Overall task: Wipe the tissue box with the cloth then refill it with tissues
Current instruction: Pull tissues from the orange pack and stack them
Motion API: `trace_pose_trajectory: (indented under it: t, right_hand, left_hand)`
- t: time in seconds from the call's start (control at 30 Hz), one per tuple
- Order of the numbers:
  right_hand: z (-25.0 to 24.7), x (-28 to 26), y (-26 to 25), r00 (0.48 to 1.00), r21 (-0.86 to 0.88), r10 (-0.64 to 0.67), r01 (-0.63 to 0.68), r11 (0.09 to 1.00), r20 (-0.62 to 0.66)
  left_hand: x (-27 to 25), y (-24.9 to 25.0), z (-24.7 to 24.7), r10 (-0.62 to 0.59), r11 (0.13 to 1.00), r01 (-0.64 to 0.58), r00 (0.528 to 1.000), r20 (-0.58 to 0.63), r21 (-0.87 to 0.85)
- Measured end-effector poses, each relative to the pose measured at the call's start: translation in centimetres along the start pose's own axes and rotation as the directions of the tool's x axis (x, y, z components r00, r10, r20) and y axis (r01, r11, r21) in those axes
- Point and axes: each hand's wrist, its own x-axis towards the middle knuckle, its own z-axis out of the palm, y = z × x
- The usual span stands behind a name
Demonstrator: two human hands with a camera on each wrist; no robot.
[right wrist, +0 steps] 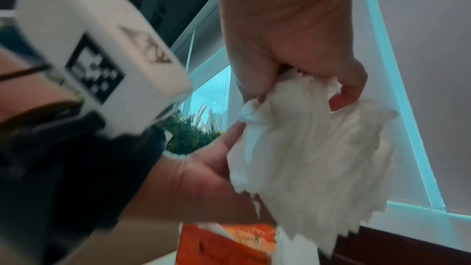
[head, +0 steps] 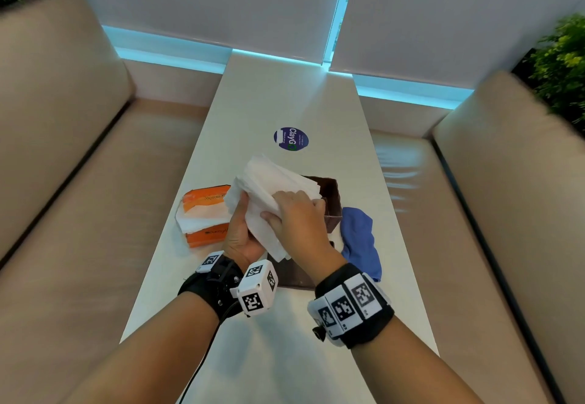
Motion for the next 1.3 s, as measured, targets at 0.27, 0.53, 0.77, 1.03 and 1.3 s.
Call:
trace_pose_trajectory:
  t: [0.27,0.53,0.77,1.03,1.3]
  right_hand:
    - [-1.5,1.4,1.0,0.976,0.140,0.218,-0.217,0.966,0.008]
    - [-0.1,0.1,0.0,0.950,-0.107,0.009,-0.044,0.993,-0.311]
    - [0.5,-0.9,-0.8,0.973,0.041,-0.008,0.018,0.999,-0.229]
    - [-1.9,0.3,-0.6,0.996,0.242,-0.010,-0.010,0.970,0.084]
    - [-4.2,2.5,1.4,0.938,0.664,0.054,-0.283,0.692,0.344]
  left_hand:
    - [-0.3,0.2,-0.3,0.036,0.999,-0.037,0.999,0.016,0.020]
    - [0.0,-0.2,-0.7,0.004,1.000,-0.003,1.000,0.015,-0.024]
    - [0.0,-0.3,-1.3,0.009,0.999,-0.008,0.999,0.040,-0.035]
    - [-0.6,-0.1,-1.1,0.023,0.998,-0.021,1.000,0.019,-0.060]
    - [-2.0,0.2,1.0,-0.053,0.999,0.053,0.998,-0.028,0.003]
